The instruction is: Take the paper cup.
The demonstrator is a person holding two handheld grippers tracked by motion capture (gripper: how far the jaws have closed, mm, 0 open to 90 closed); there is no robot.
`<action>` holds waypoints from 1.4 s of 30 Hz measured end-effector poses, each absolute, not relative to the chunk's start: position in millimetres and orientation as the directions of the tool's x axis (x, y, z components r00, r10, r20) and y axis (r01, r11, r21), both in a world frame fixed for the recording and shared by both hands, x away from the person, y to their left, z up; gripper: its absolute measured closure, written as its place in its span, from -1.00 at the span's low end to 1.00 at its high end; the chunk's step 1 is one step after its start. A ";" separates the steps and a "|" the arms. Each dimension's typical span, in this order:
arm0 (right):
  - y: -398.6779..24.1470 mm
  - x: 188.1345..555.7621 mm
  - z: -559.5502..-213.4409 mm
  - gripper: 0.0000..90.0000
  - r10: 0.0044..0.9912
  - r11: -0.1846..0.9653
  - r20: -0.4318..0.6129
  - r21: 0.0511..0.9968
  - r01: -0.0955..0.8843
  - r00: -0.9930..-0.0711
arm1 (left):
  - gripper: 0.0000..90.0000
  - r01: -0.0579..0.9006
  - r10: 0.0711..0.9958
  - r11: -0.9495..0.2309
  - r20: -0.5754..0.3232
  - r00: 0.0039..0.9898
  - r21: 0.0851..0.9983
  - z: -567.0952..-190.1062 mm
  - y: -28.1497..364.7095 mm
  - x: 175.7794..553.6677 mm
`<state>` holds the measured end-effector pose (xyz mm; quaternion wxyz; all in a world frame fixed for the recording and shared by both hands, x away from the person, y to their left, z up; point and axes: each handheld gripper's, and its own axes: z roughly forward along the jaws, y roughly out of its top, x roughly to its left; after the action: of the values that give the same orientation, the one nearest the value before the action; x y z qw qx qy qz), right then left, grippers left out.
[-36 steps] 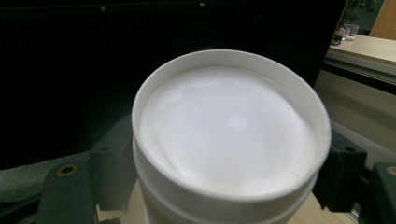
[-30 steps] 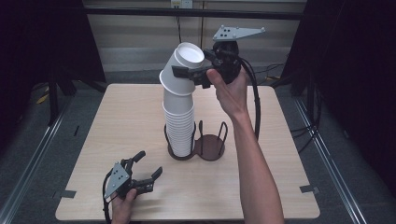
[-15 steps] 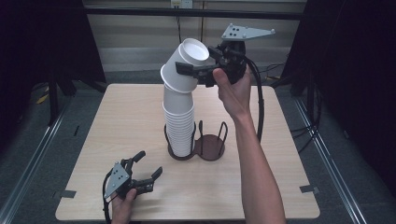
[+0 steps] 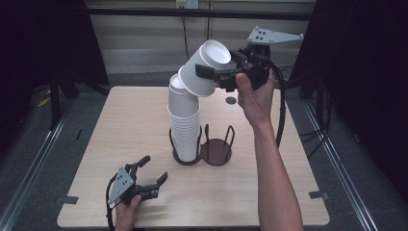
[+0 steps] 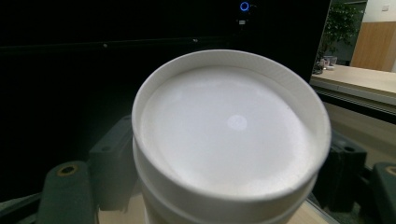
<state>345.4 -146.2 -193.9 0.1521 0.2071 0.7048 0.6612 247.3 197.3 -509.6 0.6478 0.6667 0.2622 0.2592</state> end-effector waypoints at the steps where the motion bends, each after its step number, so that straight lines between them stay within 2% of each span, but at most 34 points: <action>1: -148.5 344.6 -194.8 -0.50 0.495 0.039 0.062 0.995 0.093 -0.866 | -0.65 0.014 0.685 -0.021 0.004 0.728 1.000 -509.6 197.2 247.5; 11: -165.4 337.1 -206.7 -0.50 0.520 0.072 0.047 0.993 0.098 -0.853 | -0.66 0.019 0.661 -0.009 -0.008 0.750 1.000 -510.0 199.2 246.8; 16: -179.9 331.6 -218.7 -0.50 0.532 0.066 0.057 0.992 0.109 -0.845 | -0.66 0.054 0.654 -0.004 -0.039 0.755 0.999 -509.0 197.6 247.5; 18: -185.7 328.1 -227.4 -0.50 0.534 0.072 0.060 0.991 0.116 -0.843 | -0.65 0.045 0.644 -0.030 -0.015 0.765 0.999 -505.3 198.3 248.2; 25: -192.1 321.3 -246.1 -0.50 0.538 0.095 0.067 0.986 0.139 -0.840 | -0.65 0.053 0.615 -0.022 -0.028 0.788 0.998 -493.7 197.2 248.8; 28: -193.0 317.5 -254.1 -0.50 0.534 0.097 0.066 0.986 0.138 -0.843 | -0.64 0.070 0.603 0.004 -0.058 0.795 0.998 -491.0 196.7 247.4; 31: -194.3 314.1 -261.2 -0.50 0.533 0.094 0.069 0.986 0.140 -0.843 | -0.64 0.055 0.596 -0.023 -0.030 0.803 0.998 -488.7 196.6 247.9; 35: -195.0 309.7 -269.7 -0.49 0.532 0.094 0.076 0.985 0.147 -0.844 | -0.64 0.074 0.580 -0.016 -0.051 0.813 0.997 -485.8 193.4 246.0; 42: -191.1 302.4 -283.6 -0.49 0.520 0.104 0.075 0.983 0.150 -0.851 | -0.62 0.050 0.561 -0.041 -0.018 0.828 0.998 -477.9 193.2 245.3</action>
<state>302.4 -191.1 -283.6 0.1469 0.2301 0.7282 0.6287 245.3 193.2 -477.9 0.6566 0.6948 0.2198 0.1945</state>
